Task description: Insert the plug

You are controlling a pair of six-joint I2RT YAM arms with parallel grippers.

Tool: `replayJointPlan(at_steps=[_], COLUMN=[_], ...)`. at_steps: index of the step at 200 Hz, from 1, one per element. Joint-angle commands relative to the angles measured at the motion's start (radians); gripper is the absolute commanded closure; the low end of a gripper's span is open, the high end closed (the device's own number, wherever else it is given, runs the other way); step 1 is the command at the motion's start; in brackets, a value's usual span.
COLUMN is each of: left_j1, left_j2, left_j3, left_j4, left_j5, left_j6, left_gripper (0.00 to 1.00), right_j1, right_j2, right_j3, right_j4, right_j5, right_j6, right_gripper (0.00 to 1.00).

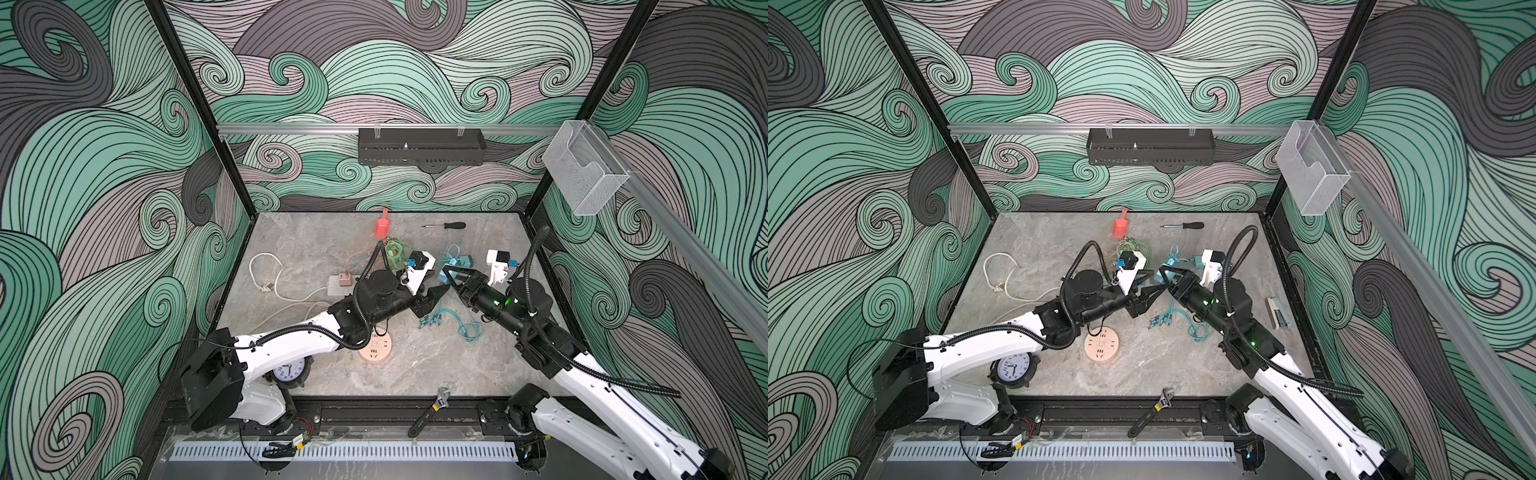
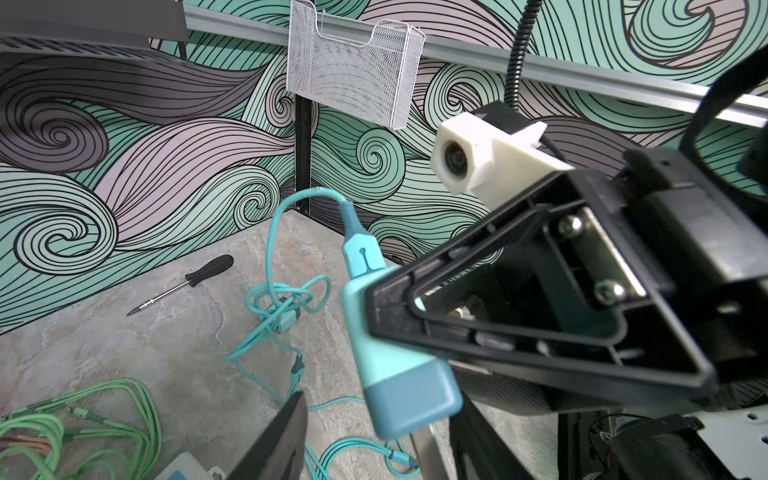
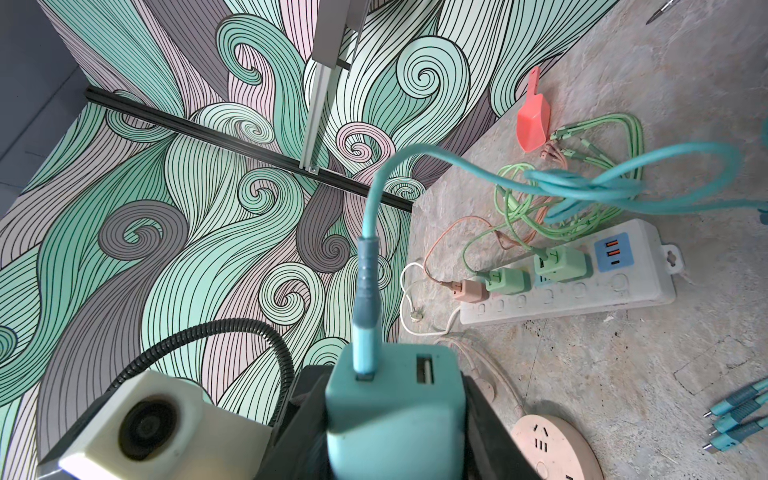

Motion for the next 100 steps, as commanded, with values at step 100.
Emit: replayJointPlan(at_steps=[100], left_j1=[-0.007], left_j2=[0.024], left_j3=[0.069], left_j4=[0.036], left_j5=[-0.049], left_j6=[-0.056], left_gripper=[0.57], right_j1=[0.009], right_j2=[-0.014], right_j3=[-0.033], right_j4=[0.066], right_j5=[-0.014], right_j6=[0.020], right_gripper=[0.74])
